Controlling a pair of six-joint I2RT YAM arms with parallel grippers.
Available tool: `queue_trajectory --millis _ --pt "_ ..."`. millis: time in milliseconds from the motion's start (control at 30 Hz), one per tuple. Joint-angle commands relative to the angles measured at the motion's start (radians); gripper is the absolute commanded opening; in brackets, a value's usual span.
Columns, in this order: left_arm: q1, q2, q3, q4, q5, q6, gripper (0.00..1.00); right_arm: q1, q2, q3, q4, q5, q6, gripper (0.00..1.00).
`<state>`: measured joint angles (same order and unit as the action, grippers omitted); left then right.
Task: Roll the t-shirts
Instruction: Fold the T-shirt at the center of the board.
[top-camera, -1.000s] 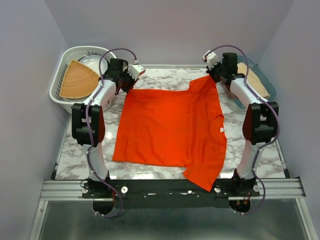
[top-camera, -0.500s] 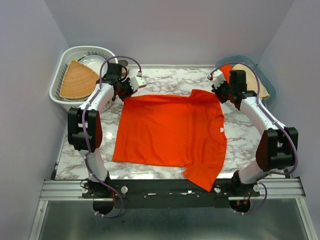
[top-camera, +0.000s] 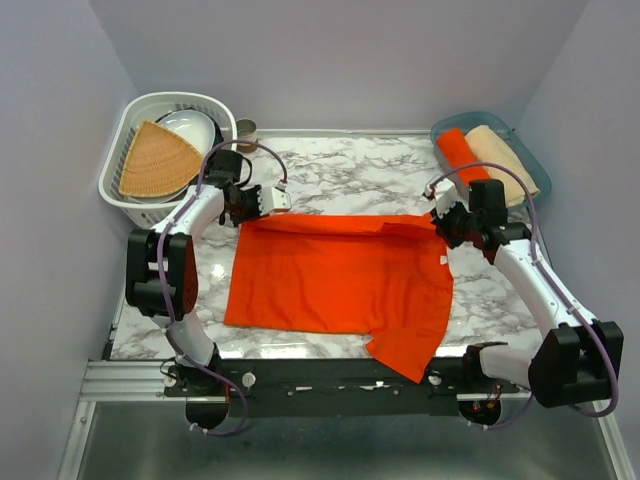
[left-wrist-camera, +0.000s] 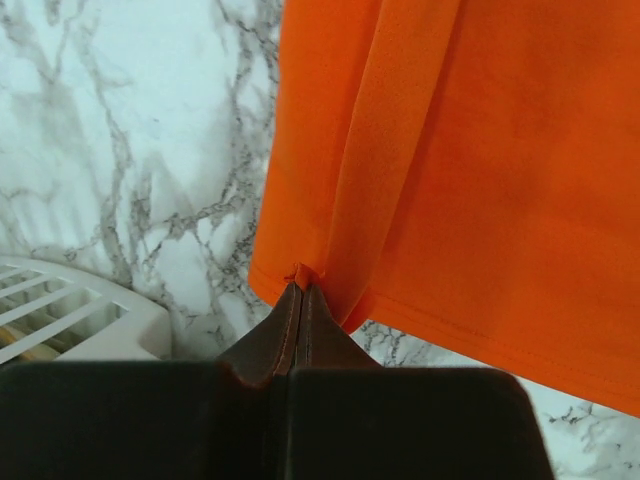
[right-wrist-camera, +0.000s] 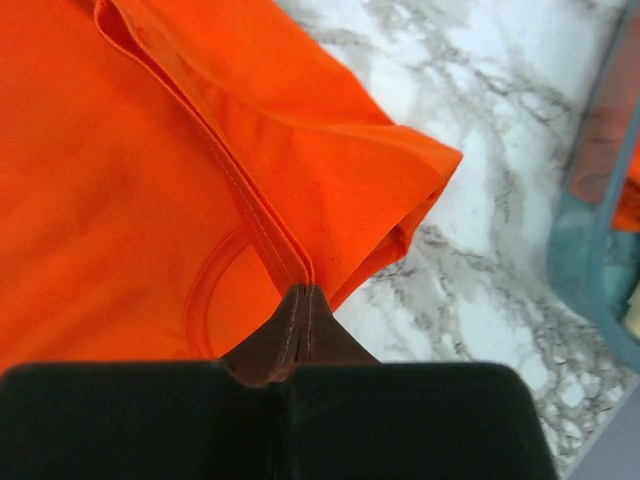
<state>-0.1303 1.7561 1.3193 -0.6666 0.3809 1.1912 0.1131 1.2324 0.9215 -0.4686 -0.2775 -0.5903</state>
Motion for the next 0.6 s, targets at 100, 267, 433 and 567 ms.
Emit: queue_trajectory --millis 100,267,433,567 --pt "0.009 -0.058 -0.084 0.038 -0.025 0.073 0.0 0.045 -0.094 -0.128 -0.091 -0.06 0.046 0.01" --pt "0.008 -0.101 -0.147 0.035 -0.039 0.128 0.0 0.054 -0.12 -0.167 -0.117 -0.078 0.02 0.01" --pt "0.008 -0.119 -0.176 0.016 -0.05 0.171 0.0 0.057 -0.129 -0.181 -0.13 -0.078 0.017 0.01" --pt "0.008 -0.142 -0.209 0.004 -0.066 0.203 0.0 0.057 -0.134 -0.194 -0.153 -0.078 -0.014 0.01"
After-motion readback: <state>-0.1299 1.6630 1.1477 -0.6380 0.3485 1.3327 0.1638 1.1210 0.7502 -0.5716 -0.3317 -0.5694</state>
